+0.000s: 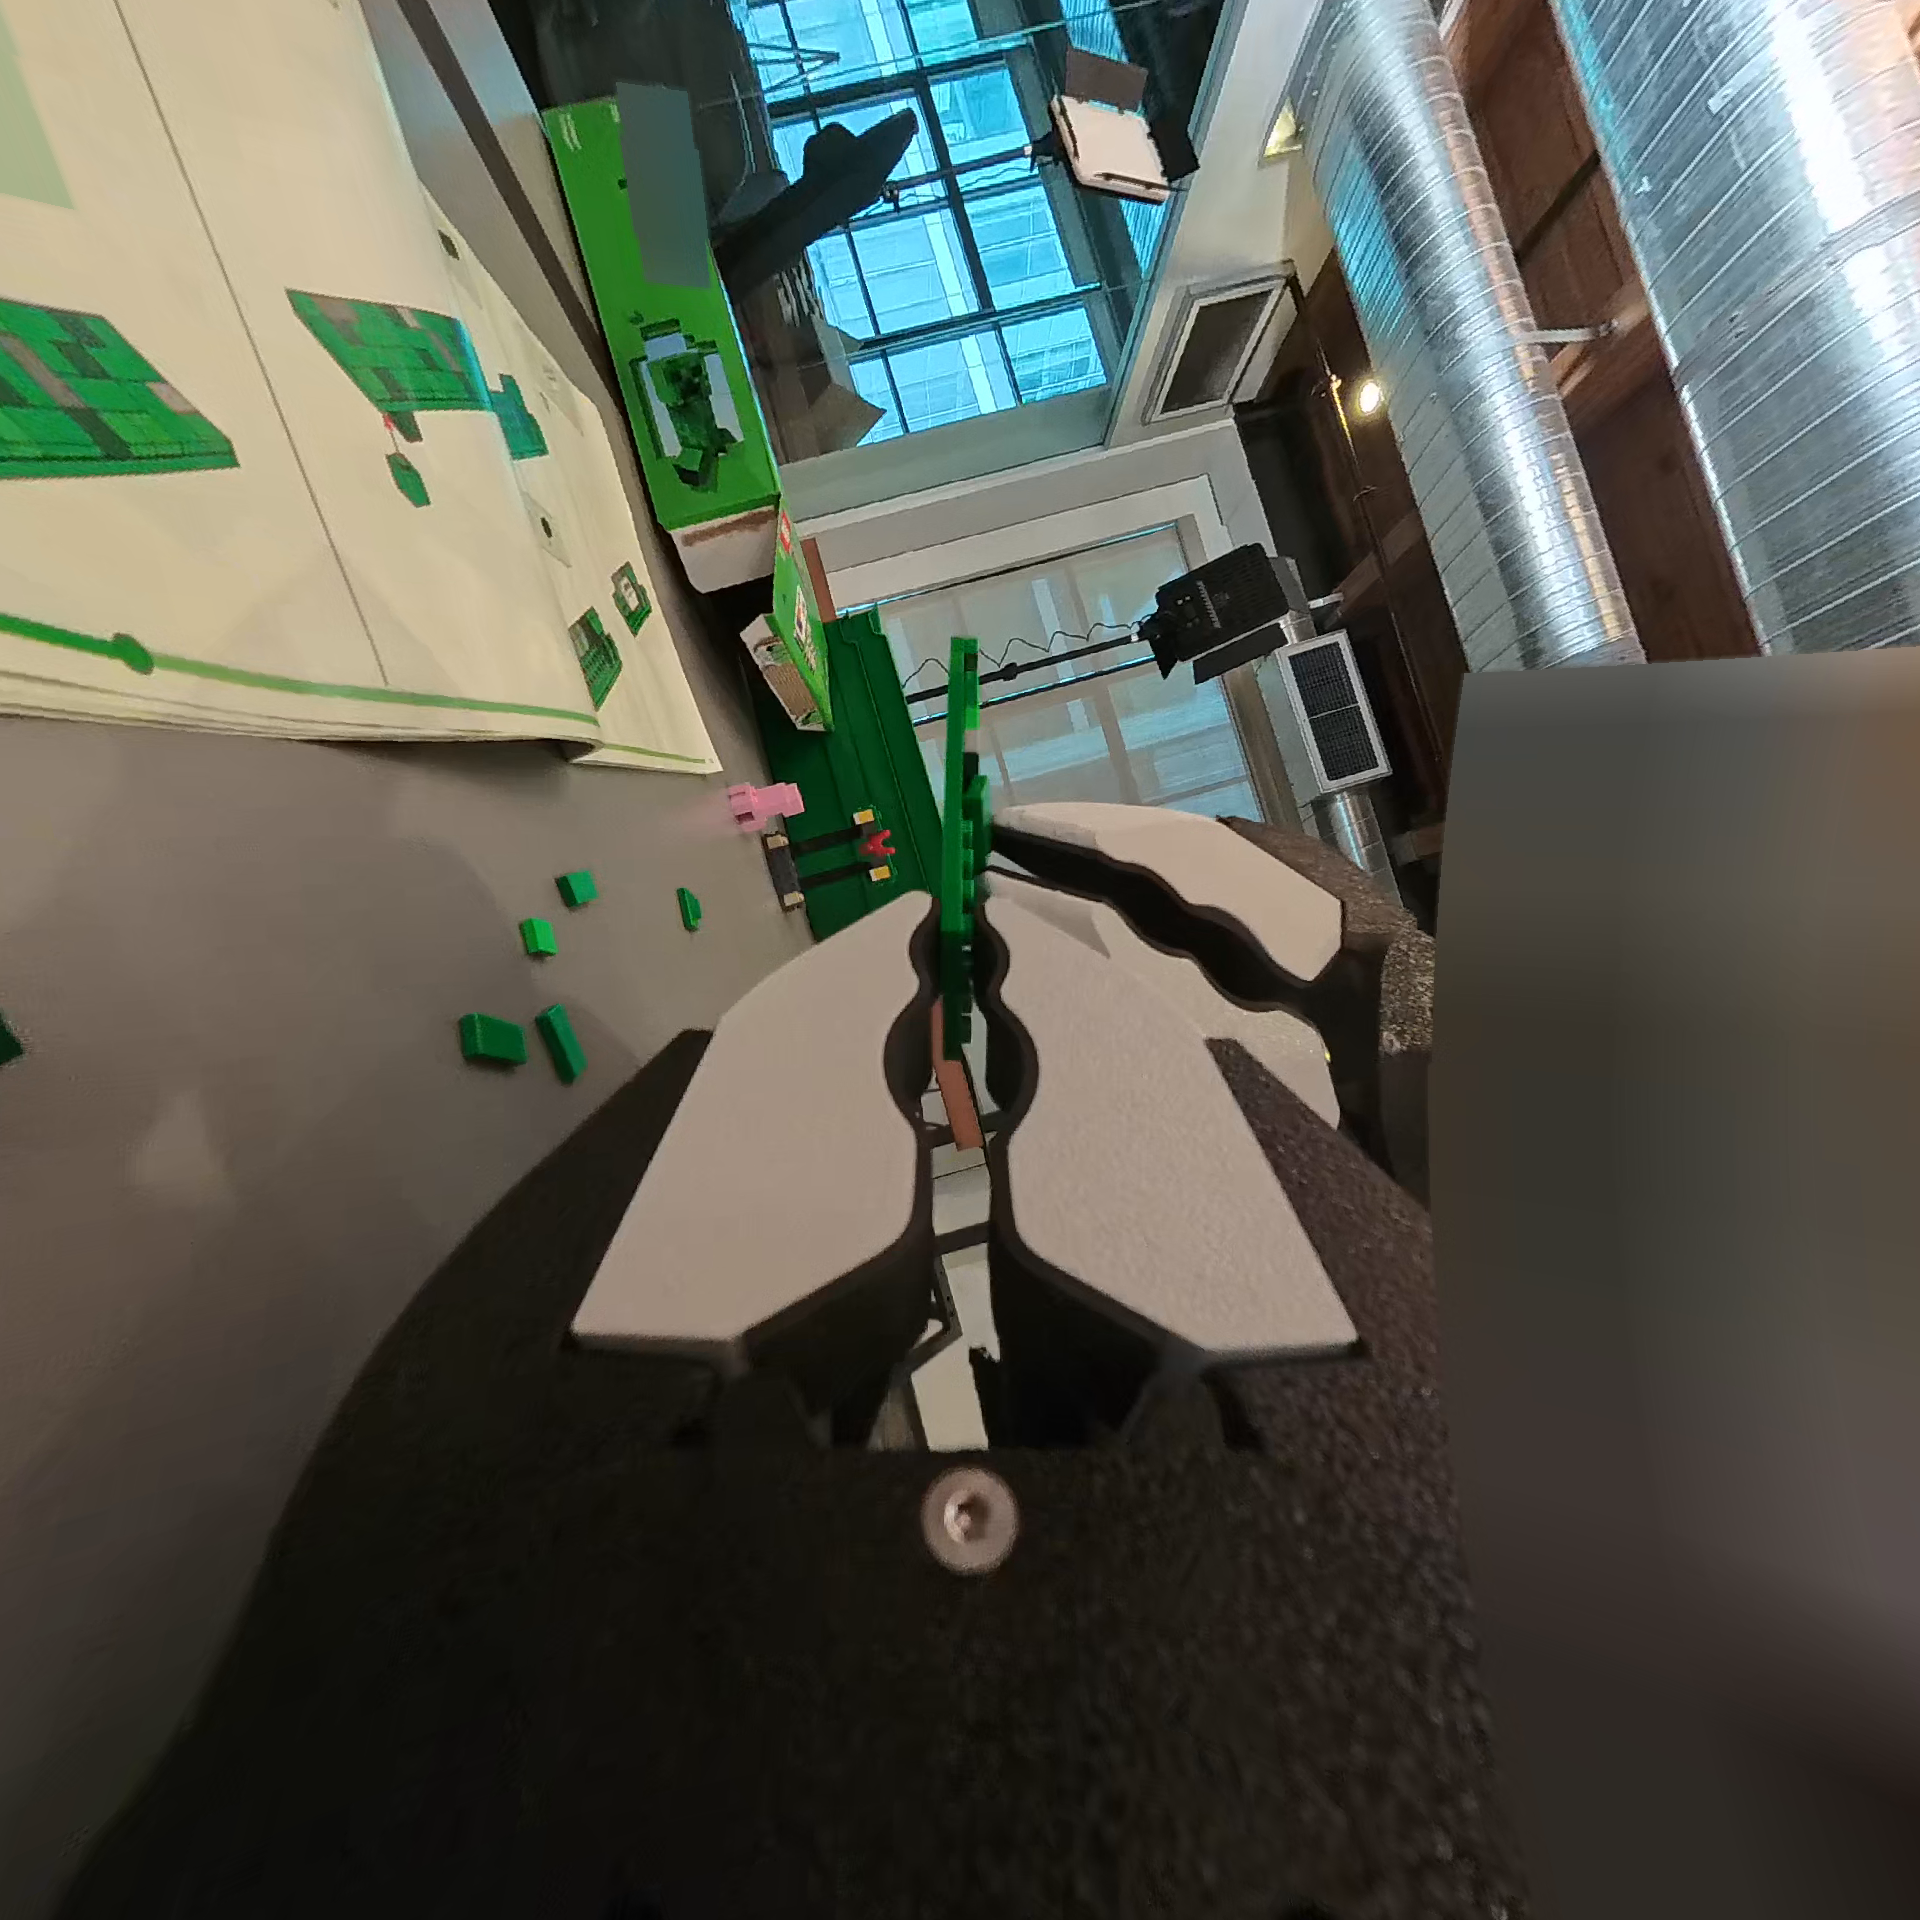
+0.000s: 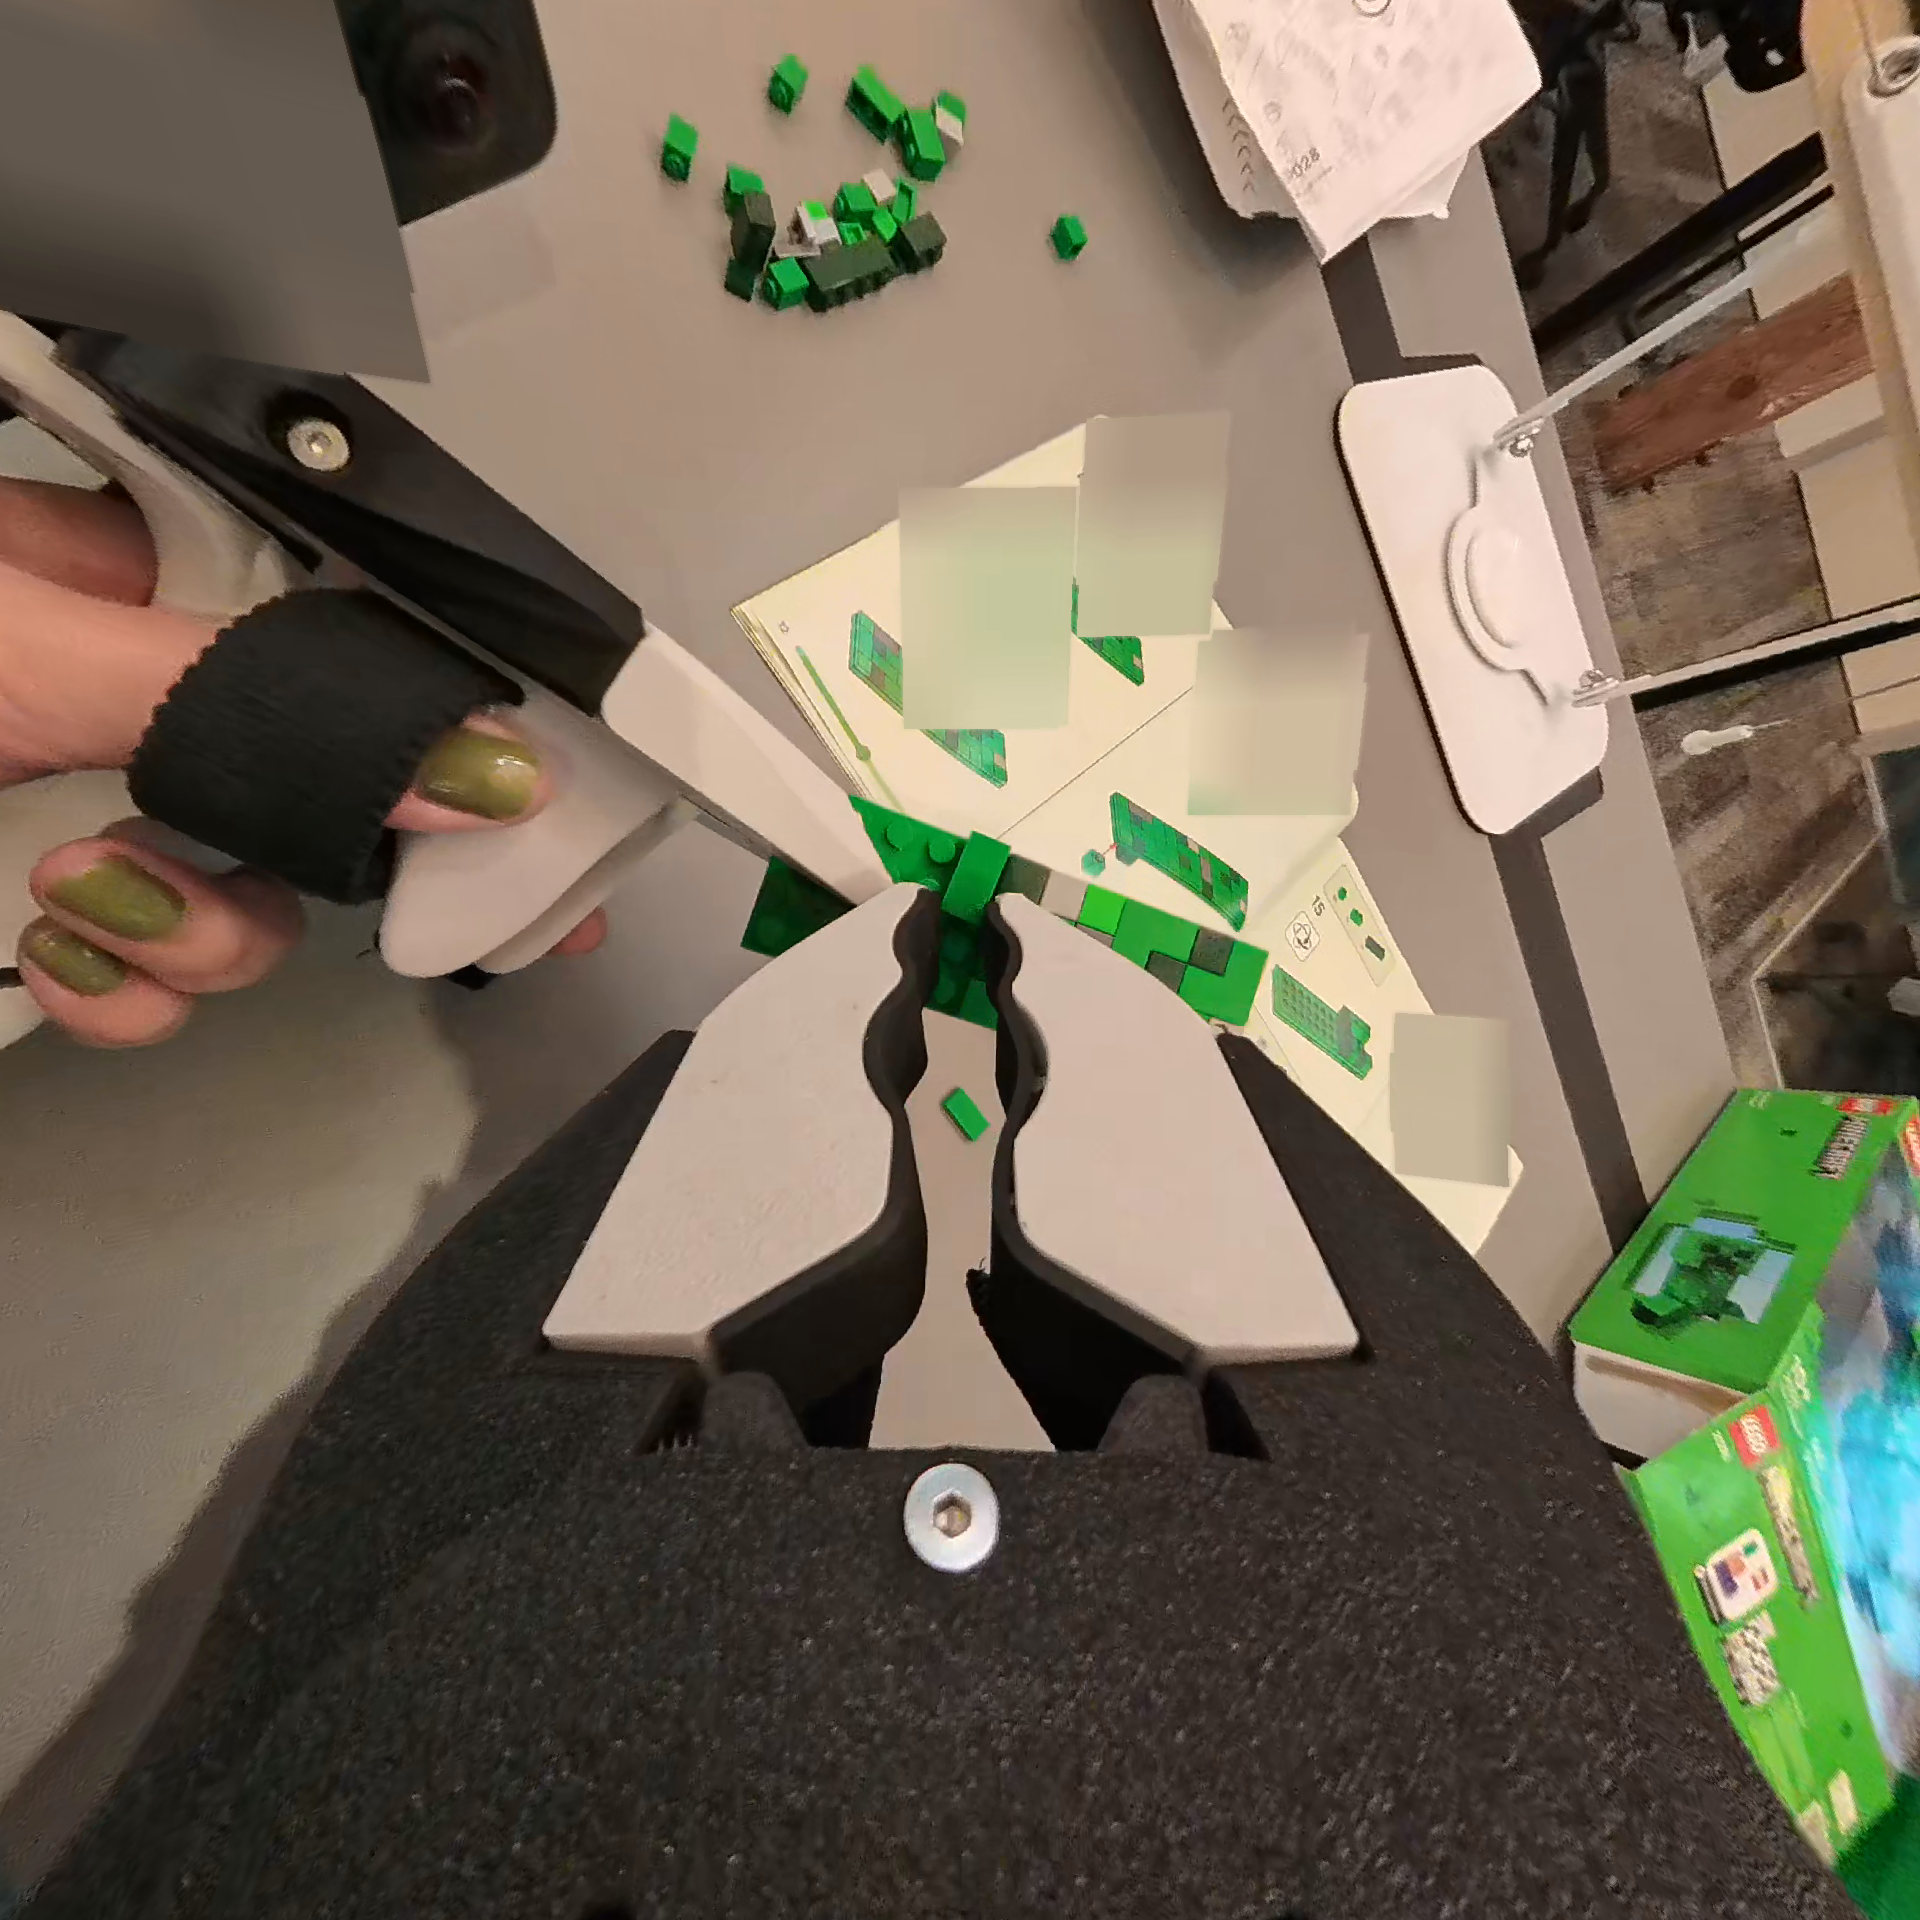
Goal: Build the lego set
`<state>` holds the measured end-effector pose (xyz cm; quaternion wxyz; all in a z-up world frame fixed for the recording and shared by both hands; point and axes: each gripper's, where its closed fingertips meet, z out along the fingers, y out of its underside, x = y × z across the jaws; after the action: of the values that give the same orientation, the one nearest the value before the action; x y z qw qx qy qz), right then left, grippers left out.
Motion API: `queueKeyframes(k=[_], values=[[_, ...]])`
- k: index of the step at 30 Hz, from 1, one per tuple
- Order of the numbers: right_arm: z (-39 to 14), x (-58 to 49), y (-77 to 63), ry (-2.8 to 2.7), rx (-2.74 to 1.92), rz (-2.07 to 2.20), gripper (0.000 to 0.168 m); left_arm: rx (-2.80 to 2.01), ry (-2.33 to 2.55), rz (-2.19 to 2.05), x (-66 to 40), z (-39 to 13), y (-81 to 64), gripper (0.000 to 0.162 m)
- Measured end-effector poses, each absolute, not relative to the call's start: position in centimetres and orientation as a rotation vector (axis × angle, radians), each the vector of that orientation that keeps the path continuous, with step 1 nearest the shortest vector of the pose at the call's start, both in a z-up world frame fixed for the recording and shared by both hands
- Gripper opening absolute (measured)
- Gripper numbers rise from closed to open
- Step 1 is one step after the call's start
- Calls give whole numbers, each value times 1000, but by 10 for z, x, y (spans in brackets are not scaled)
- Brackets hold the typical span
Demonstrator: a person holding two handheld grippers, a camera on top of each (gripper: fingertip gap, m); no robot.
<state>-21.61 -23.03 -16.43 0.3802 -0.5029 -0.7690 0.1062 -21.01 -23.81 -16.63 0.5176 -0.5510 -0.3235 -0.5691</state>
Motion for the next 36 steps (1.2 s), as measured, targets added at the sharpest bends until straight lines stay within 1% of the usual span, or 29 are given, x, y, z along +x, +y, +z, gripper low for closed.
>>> queueKeyframes(k=[7, 11, 16, 19, 20, 22, 24, 27, 30, 33, 36], values=[[-167, -212, -229, -1969, -1288, 258, 9, -1332, -782, -1394, -207, -169, -237, 4], [-165, -209, -228, -1958, -1300, 266, 18, -1344, -779, -1400, -205, -171, -237, 4], [-144, -196, -221, -1946, -1265, 378, 21, -1405, -738, -1436, -197, -175, -238, 4], [-138, -184, -217, -2101, -1256, 525, 28, -1489, -666, -1485, -187, -178, -240, 4], [-140, -181, -215, -2167, -1282, 574, 33, -1525, -636, -1509, -183, -179, -242, 4], [-149, -175, -216, -2327, -1335, 701, 43, -1603, -570, -1550, -178, -182, -244, 4], [-161, -170, -220, -2473, -1396, 848, 46, -1691, -488, -1578, -174, -185, -246, 4], [-173, -164, -233, -2632, -1533, 1116, 43, -1802, -371, -1603, -168, -189, -248, 4], [-180, -161, -242, -2736, -1614, 1284, 41, -1872, -278, -1627, -161, -192, -251, 4], [-183, -157, -249, -2812, -1657, 1401, 33, -1909, -221, -1634, -156, -194, -252, 4], [-187, -154, -250, -2869, -1694, 1413, 22, -1924, -181, -1647, -153, -194, -254, 4]])
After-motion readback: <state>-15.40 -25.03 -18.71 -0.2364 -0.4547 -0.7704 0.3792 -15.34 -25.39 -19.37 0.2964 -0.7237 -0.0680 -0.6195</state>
